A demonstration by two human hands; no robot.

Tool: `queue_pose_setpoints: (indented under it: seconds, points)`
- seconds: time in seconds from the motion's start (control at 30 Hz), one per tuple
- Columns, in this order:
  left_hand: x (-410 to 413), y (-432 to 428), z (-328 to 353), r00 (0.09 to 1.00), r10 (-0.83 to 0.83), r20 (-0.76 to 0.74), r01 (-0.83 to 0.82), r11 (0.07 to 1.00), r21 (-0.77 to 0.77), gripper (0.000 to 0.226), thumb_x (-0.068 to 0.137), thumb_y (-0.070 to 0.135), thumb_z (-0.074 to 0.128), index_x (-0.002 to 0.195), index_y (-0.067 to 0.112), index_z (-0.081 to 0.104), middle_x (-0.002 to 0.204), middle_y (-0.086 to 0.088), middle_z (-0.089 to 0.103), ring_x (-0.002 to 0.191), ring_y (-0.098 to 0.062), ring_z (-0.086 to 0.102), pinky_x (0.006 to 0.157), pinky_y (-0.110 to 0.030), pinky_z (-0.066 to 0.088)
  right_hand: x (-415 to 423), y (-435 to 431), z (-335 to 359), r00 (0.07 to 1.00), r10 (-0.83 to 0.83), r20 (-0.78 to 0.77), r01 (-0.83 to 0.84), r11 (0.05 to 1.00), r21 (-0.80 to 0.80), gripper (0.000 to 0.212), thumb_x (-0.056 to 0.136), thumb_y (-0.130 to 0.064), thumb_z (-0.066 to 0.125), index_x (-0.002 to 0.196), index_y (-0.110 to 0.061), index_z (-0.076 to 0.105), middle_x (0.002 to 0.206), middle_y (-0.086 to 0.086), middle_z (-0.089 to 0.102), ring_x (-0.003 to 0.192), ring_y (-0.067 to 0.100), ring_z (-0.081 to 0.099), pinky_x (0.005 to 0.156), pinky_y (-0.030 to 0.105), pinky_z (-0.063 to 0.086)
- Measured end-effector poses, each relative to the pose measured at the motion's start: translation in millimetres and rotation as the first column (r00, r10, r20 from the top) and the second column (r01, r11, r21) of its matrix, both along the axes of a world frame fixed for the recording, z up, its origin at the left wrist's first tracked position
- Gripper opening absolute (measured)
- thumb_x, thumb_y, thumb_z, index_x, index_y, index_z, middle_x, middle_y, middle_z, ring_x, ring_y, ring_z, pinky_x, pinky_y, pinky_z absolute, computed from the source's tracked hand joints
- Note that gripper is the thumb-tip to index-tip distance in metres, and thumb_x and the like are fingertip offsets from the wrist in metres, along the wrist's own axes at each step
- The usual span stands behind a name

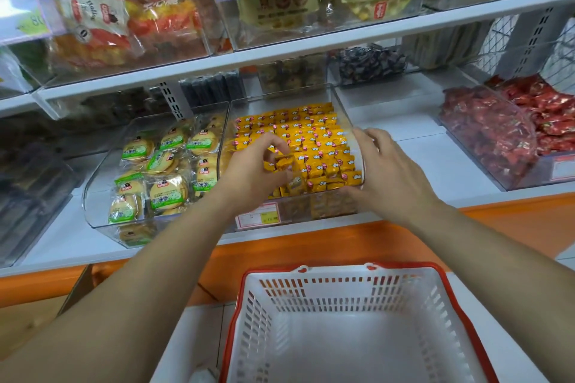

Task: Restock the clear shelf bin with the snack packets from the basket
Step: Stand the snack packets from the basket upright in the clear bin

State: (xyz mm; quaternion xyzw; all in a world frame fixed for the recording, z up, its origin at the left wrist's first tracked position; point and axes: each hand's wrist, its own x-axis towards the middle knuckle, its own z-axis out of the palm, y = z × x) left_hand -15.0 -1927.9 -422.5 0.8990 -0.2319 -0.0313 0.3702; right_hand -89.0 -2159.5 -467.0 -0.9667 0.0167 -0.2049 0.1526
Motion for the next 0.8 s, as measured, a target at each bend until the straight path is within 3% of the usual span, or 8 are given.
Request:
queue_pose_setpoints:
  seconds: [0.1, 0.2, 0.33, 0.43, 0.5, 0.63, 0.7, 0.8]
  points:
    - [-4.2, -5.4, -16.9, 0.999, -0.028, -0.027, 0.029, 0.998, 0.053, 0.031, 0.094, 0.012, 0.071, 0.107, 0.035, 0.055, 0.102, 0.002, 0.060, 0.078, -0.021, 0.064, 0.053, -0.020, 0.051, 2.1, -3.0, -6.8, 0.993, 0.057, -0.106, -0.040, 0.986, 0.159, 0.102, 0.078, -0.051, 0.078, 0.153, -0.032, 0.011, 0.141, 0.004, 0.048, 0.118, 0.025, 0.059, 0.089, 0.041, 0.052]
    - [-5.1, -12.6, -28.9, 0.999, -0.031, -0.041, 0.035, 0.993, 0.116, 0.029, 0.096, 0.018, 0.070, 0.107, 0.039, 0.054, 0.099, 0.008, 0.057, 0.075, -0.013, 0.060, 0.050, -0.013, 0.047, 3.2, 0.4, -11.2, 0.990, 0.056, -0.130, -0.031, 0.983, 0.183, 0.098, 0.084, -0.046, 0.074, 0.155, -0.029, 0.009, 0.143, 0.005, 0.047, 0.120, 0.024, 0.058, 0.092, 0.039, 0.051]
    - [2.8, -18.2, -31.1, 0.996, -0.042, -0.079, 0.057, 0.978, 0.201, 0.017, 0.095, 0.037, 0.069, 0.106, 0.039, 0.056, 0.098, 0.004, 0.062, 0.076, -0.015, 0.062, 0.057, -0.025, 0.051, 4.9, 3.4, -12.0, 0.990, 0.035, -0.140, -0.008, 0.981, 0.192, 0.096, 0.087, -0.043, 0.073, 0.156, -0.027, 0.008, 0.143, 0.005, 0.045, 0.120, 0.023, 0.058, 0.090, 0.036, 0.050]
    - [5.2, -18.1, -34.6, 0.992, -0.040, -0.118, 0.062, 0.982, 0.181, 0.008, 0.099, 0.036, 0.065, 0.104, 0.037, 0.058, 0.098, 0.002, 0.066, 0.073, -0.015, 0.063, 0.053, -0.024, 0.049, 3.9, 3.9, -11.7, 0.989, 0.034, -0.145, -0.005, 0.981, 0.195, 0.096, 0.087, -0.042, 0.072, 0.156, -0.026, 0.007, 0.143, 0.005, 0.044, 0.119, 0.023, 0.058, 0.089, 0.036, 0.050]
    - [3.7, -17.7, -39.0, 0.992, -0.043, -0.120, 0.066, 0.978, 0.196, 0.005, 0.101, 0.036, 0.062, 0.105, 0.036, 0.059, 0.096, 0.005, 0.067, 0.075, -0.019, 0.066, 0.059, -0.033, 0.055, 3.4, 4.7, -11.7, 0.989, 0.033, -0.147, -0.004, 0.981, 0.193, 0.097, 0.088, -0.042, 0.072, 0.156, -0.025, 0.006, 0.144, 0.006, 0.043, 0.120, 0.024, 0.057, 0.089, 0.035, 0.049]
    - [-1.2, -15.0, -44.1, 0.998, -0.057, -0.003, 0.056, 0.960, 0.273, 0.018, 0.102, 0.043, 0.055, 0.114, 0.034, 0.064, 0.089, 0.008, 0.067, 0.074, -0.018, 0.066, 0.064, -0.040, 0.056, 1.9, 7.1, -9.6, 0.987, 0.018, -0.159, 0.010, 0.984, 0.177, 0.096, 0.089, -0.043, 0.071, 0.157, -0.024, 0.005, 0.145, 0.006, 0.041, 0.123, 0.025, 0.054, 0.090, 0.035, 0.049]
    - [-6.5, -13.2, -46.2, 0.990, -0.070, 0.119, 0.026, 0.942, 0.336, 0.027, 0.103, 0.044, 0.052, 0.124, 0.035, 0.066, 0.104, 0.006, 0.069, 0.082, -0.016, 0.064, 0.066, -0.035, 0.055, 0.8, 8.7, -7.5, 0.985, 0.007, -0.173, 0.023, 0.985, 0.170, 0.096, 0.089, -0.042, 0.070, 0.157, -0.023, 0.005, 0.145, 0.007, 0.043, 0.123, 0.026, 0.055, 0.090, 0.036, 0.049]
    - [-22.0, -11.6, -44.7, 0.966, -0.089, 0.241, -0.025, 0.901, 0.432, 0.038, 0.105, 0.042, 0.048, 0.140, 0.035, 0.058, 0.128, 0.004, 0.059, 0.111, -0.020, 0.058, 0.082, -0.038, 0.055, -7.2, 14.0, 1.0, 0.981, -0.036, -0.190, 0.063, 0.989, 0.137, 0.091, 0.089, -0.043, 0.070, 0.156, -0.020, 0.013, 0.140, 0.008, 0.047, 0.121, 0.027, 0.056, 0.088, 0.039, 0.051]
